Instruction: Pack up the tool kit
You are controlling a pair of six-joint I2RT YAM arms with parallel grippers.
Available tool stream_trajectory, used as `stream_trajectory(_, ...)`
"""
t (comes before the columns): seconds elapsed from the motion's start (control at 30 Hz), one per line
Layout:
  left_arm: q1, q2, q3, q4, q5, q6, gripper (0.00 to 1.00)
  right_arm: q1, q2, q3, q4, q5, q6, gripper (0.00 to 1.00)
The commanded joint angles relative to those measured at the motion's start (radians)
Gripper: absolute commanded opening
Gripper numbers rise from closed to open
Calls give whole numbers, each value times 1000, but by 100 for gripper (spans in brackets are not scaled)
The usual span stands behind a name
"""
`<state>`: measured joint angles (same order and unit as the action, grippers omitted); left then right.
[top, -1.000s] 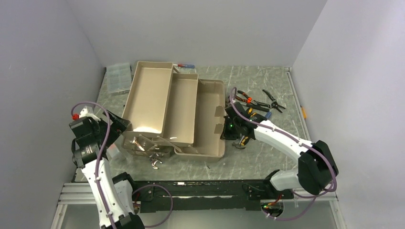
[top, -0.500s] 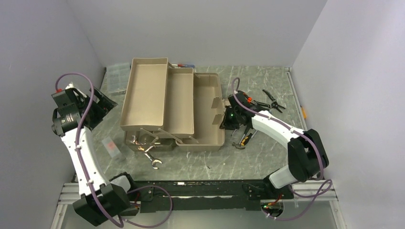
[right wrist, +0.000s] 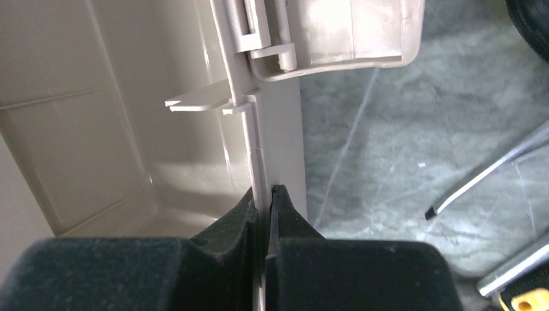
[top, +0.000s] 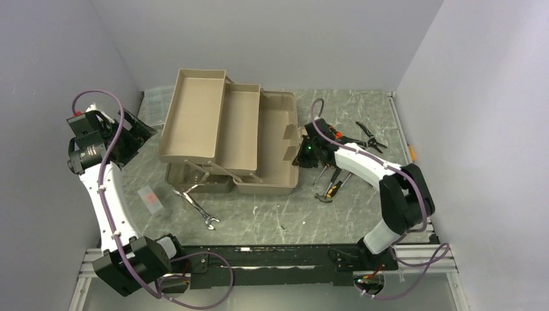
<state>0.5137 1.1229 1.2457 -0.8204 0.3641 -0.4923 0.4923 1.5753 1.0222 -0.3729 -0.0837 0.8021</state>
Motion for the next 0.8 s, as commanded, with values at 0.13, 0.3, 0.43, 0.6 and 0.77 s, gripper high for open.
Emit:
stream_trajectory(0.13, -30, -11, 68, 19, 29, 19, 99, -15, 15, 165, -13, 164, 10, 28)
stream_trajectory(0.3, -117, -30, 109, 9, -20, 42, 99, -24, -165, 66, -32, 219, -22, 63)
stream_trajectory(0.43, -192, -53, 155, 8, -64, 53, 99, -38, -256, 64, -117, 288, -27, 63)
stream_trajectory(0.6, -300, -66, 235, -11, -93, 80, 99, -113, -325, 33, -164, 361, -5, 60)
stream_trajectory(0.77, -413, -89, 217, 51, -11, 105, 97, -201, -262, 55, -197, 396, -2, 58)
